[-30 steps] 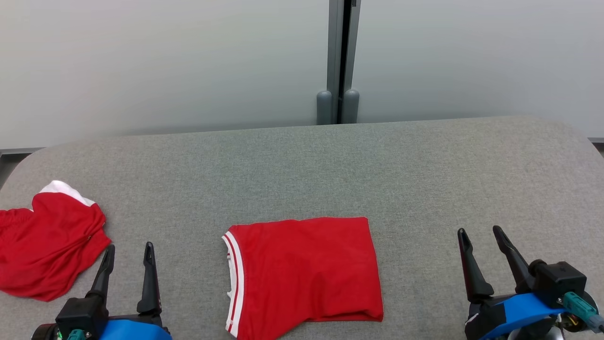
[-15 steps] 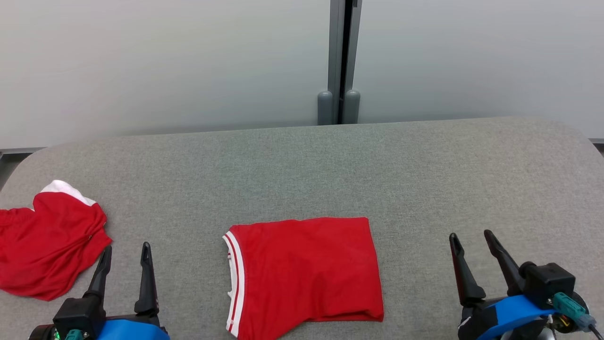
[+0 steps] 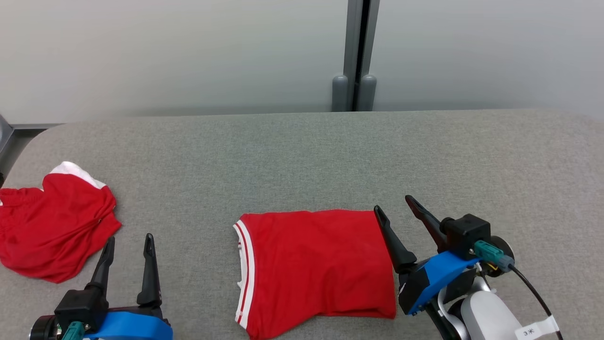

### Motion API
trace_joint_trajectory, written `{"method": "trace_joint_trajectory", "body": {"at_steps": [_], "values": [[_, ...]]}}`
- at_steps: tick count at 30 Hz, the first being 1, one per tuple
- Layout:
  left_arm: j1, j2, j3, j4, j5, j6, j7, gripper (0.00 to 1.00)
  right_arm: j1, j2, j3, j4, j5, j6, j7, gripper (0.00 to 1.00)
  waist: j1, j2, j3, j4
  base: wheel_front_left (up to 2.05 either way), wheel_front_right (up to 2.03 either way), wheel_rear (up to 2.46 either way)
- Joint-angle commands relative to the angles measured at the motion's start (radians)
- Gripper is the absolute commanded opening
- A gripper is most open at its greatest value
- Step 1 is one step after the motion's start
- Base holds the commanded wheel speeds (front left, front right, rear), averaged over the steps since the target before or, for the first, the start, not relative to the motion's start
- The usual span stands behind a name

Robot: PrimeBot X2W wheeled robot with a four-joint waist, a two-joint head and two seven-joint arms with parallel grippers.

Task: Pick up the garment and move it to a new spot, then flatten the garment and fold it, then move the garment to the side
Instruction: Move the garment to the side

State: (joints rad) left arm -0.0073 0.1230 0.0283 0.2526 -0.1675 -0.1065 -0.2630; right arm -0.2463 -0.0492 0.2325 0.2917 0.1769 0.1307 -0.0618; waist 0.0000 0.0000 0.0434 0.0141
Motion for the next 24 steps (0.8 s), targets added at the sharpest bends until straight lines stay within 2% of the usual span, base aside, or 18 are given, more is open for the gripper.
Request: {"method": "trace_joint_trajectory", "body": {"at_steps": [1, 13, 24], "values": [[-0.019, 0.006, 0.004, 0.002, -0.005, -0.004, -0.002, 1.00, -0.024, -0.003, 0.001, 0.030, 0.004, 0.000, -0.001, 1.00, 0.0000, 0.0000, 0.010, 0.013, 0.00, 0.00, 0.00], [-0.045, 0.006, 0.006, 0.015, -0.017, -0.008, -0.002, 1.00, -0.066, -0.003, -0.017, 0.347, 0.014, 0.000, -0.015, 1.00, 0.0000, 0.0000, 0.050, 0.056, 0.00, 0.00, 0.00], [-0.064, -0.001, 0.001, 0.019, -0.016, -0.013, -0.002, 1.00, -0.092, -0.002, 0.053, 0.483, 0.088, 0.000, -0.056, 1.00, 0.0000, 0.0000, 0.071, 0.066, 0.00, 0.00, 0.00]]}}
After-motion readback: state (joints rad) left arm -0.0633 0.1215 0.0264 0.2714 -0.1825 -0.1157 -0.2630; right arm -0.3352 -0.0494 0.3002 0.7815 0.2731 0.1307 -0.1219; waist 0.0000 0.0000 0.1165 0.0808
